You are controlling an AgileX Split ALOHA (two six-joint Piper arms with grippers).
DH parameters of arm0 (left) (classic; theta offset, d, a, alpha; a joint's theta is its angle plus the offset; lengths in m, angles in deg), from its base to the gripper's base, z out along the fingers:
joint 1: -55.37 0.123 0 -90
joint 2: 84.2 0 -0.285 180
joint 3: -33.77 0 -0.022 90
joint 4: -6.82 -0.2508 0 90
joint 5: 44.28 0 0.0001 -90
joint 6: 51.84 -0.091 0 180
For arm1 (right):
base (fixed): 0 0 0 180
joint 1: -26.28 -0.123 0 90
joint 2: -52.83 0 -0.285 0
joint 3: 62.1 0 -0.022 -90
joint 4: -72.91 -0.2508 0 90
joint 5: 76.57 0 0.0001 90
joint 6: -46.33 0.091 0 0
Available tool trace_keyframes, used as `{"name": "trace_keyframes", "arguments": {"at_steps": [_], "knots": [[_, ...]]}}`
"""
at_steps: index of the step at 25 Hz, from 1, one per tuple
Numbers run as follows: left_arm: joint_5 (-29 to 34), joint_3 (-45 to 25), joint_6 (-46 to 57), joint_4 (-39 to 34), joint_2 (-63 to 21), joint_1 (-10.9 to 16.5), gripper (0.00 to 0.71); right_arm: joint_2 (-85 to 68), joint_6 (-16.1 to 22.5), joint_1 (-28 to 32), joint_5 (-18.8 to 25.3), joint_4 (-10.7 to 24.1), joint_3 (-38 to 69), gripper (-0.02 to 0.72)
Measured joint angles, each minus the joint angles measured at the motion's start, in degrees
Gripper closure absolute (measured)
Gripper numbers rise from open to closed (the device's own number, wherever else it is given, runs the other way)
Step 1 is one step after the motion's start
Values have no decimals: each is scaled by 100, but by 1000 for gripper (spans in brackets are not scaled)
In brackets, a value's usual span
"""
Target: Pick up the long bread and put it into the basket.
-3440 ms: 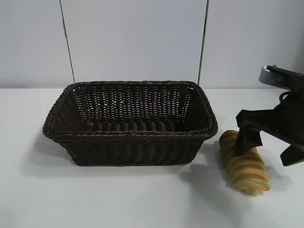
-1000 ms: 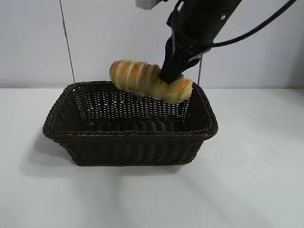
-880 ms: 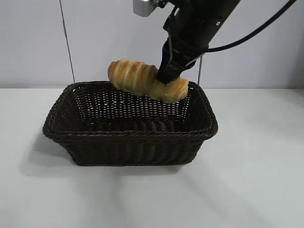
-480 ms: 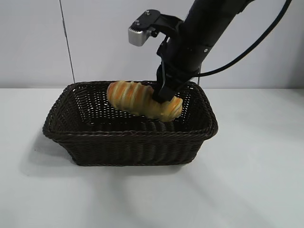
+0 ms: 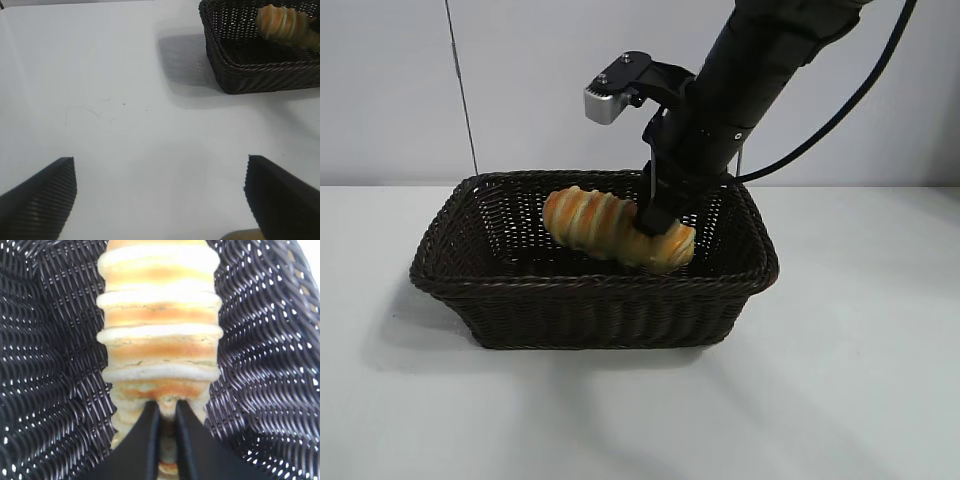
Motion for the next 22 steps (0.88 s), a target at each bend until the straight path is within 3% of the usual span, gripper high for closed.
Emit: {"name": "trace_keyframes", "arguments": {"at_steps": [2, 5, 12, 14, 17, 20, 22], "knots": [[0, 0, 0, 0, 0, 0, 51, -100, 244, 0, 94, 5, -76, 87], [0, 0, 0, 0, 0, 0, 51, -232, 977, 0, 368, 46, -389, 67], [0, 0, 0, 0, 0, 0, 51, -278, 3443, 48, 1312, 519, -1365, 20], [0, 0, 0, 0, 0, 0, 51, -278, 4315, 153, 1581, 768, -1631, 16], [0, 0, 0, 0, 0, 0, 51, -278, 5238, 336, 2009, 1266, -2061, 13], [0, 0, 0, 0, 0, 0, 51, -278, 5690, 549, 2557, 1728, -2462, 10], [0, 0, 0, 0, 0, 0, 51, -278, 5774, 751, 2886, 1855, -2703, 10]]}}
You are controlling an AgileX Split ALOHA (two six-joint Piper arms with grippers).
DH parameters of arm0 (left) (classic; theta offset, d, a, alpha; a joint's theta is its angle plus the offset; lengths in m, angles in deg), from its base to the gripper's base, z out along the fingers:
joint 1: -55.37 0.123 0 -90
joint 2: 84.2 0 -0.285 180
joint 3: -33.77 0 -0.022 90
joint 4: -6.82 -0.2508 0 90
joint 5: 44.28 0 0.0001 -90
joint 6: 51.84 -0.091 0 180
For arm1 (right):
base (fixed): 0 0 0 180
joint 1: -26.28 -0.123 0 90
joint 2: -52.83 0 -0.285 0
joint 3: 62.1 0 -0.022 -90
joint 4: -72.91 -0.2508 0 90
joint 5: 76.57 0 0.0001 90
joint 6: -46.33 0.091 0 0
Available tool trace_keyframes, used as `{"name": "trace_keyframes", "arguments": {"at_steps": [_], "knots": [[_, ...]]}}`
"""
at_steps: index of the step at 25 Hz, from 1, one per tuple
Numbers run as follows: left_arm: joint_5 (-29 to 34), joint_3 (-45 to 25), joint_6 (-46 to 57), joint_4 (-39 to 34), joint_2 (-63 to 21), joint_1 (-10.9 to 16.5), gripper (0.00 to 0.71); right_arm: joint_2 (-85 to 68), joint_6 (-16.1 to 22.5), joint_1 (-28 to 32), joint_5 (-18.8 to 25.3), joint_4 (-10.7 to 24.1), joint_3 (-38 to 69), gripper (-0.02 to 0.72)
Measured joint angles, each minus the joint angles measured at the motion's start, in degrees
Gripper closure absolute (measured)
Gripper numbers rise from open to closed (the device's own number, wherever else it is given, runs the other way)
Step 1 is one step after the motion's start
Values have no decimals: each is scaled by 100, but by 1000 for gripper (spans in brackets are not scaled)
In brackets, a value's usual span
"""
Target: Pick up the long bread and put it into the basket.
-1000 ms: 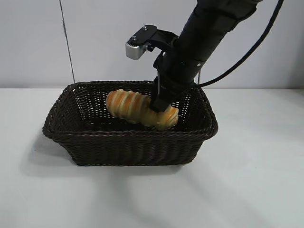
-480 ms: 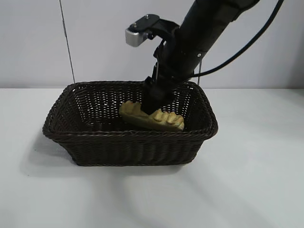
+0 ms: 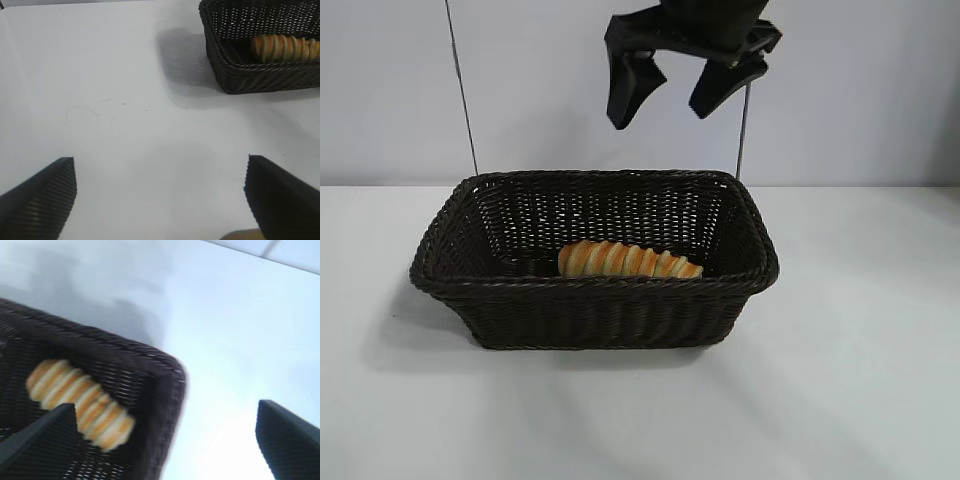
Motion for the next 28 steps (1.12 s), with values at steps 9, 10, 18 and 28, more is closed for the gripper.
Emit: {"name": "trace_keyframes", "arguments": {"at_steps": [9, 10, 18, 28], "knots": [[0, 0, 0, 0, 0, 0, 51, 0, -38, 1513, 714, 100, -315, 9], [0, 0, 0, 0, 0, 0, 51, 0, -52, 1718, 714, 100, -315, 9], [0, 0, 0, 0, 0, 0, 51, -23, -216, 2930, 714, -69, -315, 9], [0, 0, 0, 0, 0, 0, 51, -1056, -349, 3112, 767, -267, -249, 9]]}}
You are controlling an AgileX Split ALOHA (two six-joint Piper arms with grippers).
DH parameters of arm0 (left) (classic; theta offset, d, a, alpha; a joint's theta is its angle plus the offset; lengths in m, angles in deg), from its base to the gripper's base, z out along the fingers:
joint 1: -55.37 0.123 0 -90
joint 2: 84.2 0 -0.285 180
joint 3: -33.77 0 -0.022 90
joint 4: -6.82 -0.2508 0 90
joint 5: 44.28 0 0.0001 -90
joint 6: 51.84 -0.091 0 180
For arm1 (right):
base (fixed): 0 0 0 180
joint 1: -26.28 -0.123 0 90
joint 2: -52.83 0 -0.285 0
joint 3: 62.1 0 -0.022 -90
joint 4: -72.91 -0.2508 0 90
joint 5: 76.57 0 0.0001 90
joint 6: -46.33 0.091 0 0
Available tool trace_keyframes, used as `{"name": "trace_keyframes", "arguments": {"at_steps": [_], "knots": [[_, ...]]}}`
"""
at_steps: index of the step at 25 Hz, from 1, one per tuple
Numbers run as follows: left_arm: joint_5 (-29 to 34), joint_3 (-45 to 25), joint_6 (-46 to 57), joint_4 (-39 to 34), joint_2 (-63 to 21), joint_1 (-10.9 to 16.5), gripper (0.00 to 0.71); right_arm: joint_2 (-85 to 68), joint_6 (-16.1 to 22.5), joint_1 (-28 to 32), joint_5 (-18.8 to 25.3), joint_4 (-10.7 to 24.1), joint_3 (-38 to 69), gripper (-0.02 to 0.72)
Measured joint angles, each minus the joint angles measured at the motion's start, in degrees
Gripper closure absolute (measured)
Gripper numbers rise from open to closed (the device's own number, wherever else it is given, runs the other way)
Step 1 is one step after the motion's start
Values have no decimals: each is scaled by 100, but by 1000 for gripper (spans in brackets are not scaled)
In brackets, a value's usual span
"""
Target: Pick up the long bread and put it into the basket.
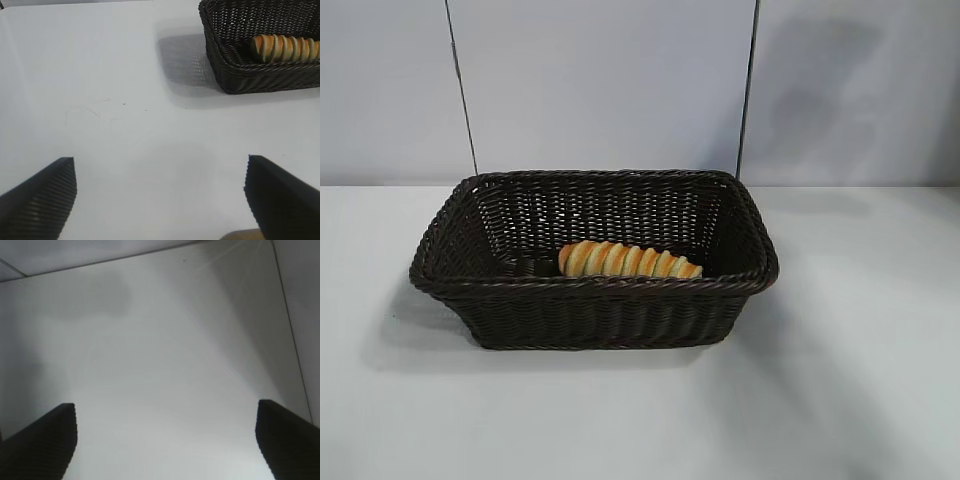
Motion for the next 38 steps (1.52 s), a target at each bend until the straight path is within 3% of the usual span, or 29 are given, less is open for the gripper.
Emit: {"name": "trace_keyframes", "arguments": {"at_steps": [21, 33, 38], "knots": [[0, 0, 0, 0, 0, 0, 51, -5321, 80, 0, 91, 69, 3266, 9], [0, 0, 0, 0, 0, 0, 51, -8524, 133, 0, -583, 169, 5940, 9], [0, 0, 0, 0, 0, 0, 51, -9313, 133, 0, -620, 174, 6707, 8]]}}
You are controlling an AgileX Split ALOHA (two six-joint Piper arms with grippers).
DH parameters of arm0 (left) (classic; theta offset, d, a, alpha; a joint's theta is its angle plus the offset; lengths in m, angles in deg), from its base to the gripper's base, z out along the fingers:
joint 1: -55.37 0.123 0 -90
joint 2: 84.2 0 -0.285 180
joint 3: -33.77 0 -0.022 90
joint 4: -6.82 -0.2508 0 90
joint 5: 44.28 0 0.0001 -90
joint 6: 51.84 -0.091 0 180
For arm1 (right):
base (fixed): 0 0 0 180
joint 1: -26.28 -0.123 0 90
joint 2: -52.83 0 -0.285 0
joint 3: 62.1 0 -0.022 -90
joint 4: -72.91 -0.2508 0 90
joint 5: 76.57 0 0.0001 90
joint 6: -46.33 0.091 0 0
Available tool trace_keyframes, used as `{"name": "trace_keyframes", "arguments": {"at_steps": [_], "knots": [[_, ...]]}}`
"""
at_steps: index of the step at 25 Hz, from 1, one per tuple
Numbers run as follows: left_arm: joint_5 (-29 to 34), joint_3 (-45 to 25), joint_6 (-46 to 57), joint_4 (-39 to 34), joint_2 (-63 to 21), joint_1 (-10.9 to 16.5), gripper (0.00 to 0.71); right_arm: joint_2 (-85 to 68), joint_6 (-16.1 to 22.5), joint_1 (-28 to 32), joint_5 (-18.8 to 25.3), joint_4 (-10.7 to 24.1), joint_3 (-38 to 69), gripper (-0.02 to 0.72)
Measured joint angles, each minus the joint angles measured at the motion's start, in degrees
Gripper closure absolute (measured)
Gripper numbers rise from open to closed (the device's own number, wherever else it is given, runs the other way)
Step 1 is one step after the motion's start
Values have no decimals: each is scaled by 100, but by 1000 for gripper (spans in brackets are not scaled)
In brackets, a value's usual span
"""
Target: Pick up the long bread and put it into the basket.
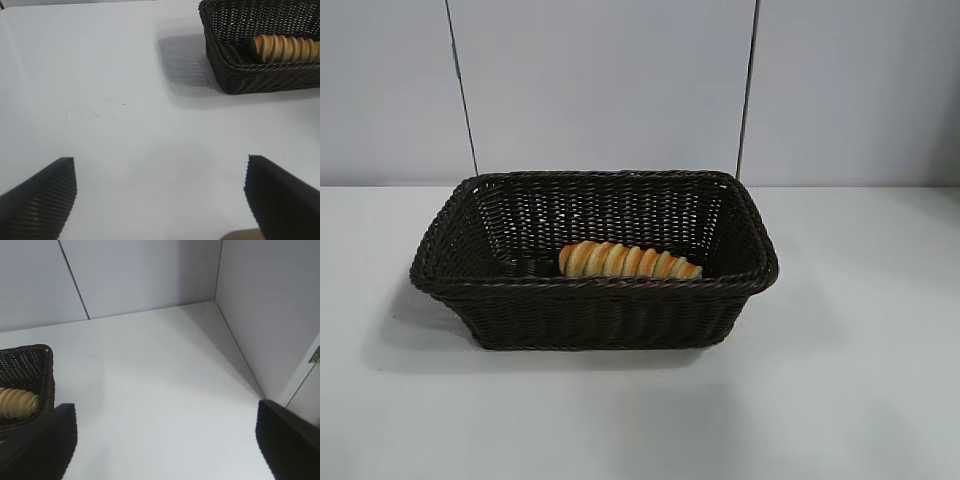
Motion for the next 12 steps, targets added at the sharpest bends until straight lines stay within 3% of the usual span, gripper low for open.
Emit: {"name": "trace_keyframes", "arguments": {"at_steps": [12], "knots": [[0, 0, 0, 0, 0, 0, 51, -795, -87, 0, -96, -4, 1323, 8]]}}
